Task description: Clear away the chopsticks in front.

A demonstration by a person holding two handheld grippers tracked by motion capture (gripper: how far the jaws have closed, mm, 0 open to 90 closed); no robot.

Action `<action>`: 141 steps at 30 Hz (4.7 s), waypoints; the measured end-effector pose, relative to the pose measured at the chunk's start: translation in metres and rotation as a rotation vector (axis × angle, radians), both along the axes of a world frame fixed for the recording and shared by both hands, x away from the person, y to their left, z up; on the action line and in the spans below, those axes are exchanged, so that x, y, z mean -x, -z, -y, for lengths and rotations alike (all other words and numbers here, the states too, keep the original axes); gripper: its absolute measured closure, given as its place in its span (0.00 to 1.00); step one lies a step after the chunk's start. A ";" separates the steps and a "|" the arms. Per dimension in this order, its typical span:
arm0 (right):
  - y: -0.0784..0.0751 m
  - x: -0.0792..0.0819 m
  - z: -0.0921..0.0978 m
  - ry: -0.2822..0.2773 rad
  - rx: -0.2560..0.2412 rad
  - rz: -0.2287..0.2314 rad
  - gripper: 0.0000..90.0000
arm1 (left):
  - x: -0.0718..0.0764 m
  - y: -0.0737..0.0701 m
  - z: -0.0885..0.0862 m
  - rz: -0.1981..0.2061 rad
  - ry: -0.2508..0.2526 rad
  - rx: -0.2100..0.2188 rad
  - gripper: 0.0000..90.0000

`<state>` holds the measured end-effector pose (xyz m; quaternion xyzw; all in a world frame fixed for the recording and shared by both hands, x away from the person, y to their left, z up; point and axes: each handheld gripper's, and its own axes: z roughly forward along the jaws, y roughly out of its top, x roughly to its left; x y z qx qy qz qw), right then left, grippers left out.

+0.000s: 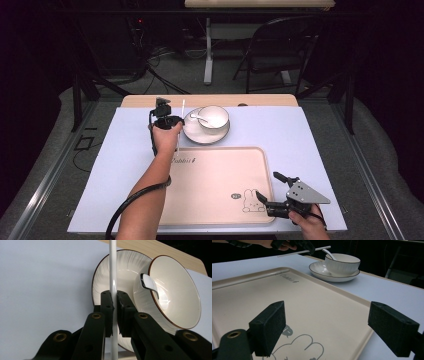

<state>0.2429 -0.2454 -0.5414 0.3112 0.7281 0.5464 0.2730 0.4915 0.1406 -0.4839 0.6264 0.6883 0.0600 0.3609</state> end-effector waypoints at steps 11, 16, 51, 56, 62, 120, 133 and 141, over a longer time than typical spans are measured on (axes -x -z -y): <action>0.000 0.000 0.001 0.009 -0.004 -0.006 0.16 | 0.020 -0.025 -0.020 0.003 0.016 -0.012 0.94; 0.000 0.000 0.001 0.011 -0.002 -0.005 0.16 | 0.033 -0.034 -0.031 0.018 0.021 -0.026 0.94; 0.001 0.000 -0.001 0.014 0.009 -0.006 0.16 | 0.105 -0.030 -0.050 0.020 0.109 -0.033 0.94; 0.001 0.001 -0.001 0.014 0.012 -0.005 0.16 | 0.114 -0.024 -0.051 0.021 0.113 -0.042 0.94; 0.001 0.000 -0.001 0.015 0.012 -0.005 0.16 | 0.126 -0.017 -0.051 0.026 0.126 -0.042 0.94; 0.002 0.000 -0.003 0.019 0.018 -0.011 0.16 | 0.166 0.056 -0.069 -0.105 0.038 0.005 0.94; 0.002 0.000 -0.003 0.019 0.017 -0.012 0.16 | 0.162 0.060 -0.069 -0.120 0.037 0.016 0.93; 0.002 0.000 -0.003 0.016 0.019 -0.010 0.16 | 0.162 0.062 -0.068 -0.111 0.029 0.024 0.92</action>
